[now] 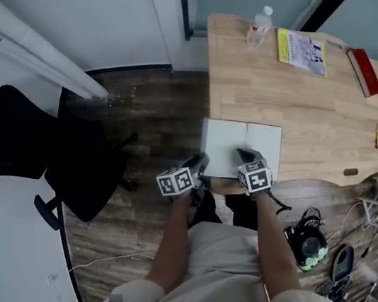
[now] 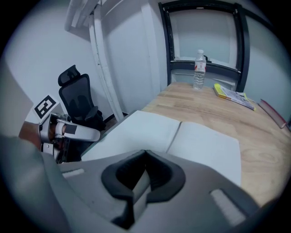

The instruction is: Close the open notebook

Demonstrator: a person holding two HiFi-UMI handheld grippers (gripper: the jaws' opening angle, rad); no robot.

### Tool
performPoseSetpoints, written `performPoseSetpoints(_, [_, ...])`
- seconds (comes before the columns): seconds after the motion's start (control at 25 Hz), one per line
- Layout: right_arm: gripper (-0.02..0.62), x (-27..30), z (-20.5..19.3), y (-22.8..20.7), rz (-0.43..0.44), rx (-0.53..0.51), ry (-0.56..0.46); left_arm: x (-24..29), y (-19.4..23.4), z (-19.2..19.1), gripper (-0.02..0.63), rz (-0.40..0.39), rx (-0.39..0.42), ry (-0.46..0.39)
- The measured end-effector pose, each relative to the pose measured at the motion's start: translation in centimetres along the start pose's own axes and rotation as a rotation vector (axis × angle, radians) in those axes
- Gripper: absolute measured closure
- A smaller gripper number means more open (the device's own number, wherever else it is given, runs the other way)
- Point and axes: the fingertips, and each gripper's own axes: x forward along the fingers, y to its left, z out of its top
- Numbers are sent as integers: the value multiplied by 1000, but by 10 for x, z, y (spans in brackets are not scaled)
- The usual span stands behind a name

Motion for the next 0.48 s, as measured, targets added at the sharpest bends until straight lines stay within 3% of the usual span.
performPoseSetpoints(0.2, [594,-2,-3,1,-25,28,-28,6,-14,-13,433,-89,-70,24])
performPoseSetpoints(0.32, [594,-2,0,-2,-36,30,-34,5,-15,-6,439,-68,-11,20])
performPoseSetpoints(0.48, [594,-3,-2,-2,-65,33,-60,-1,-25,-1,499,-74,37,23])
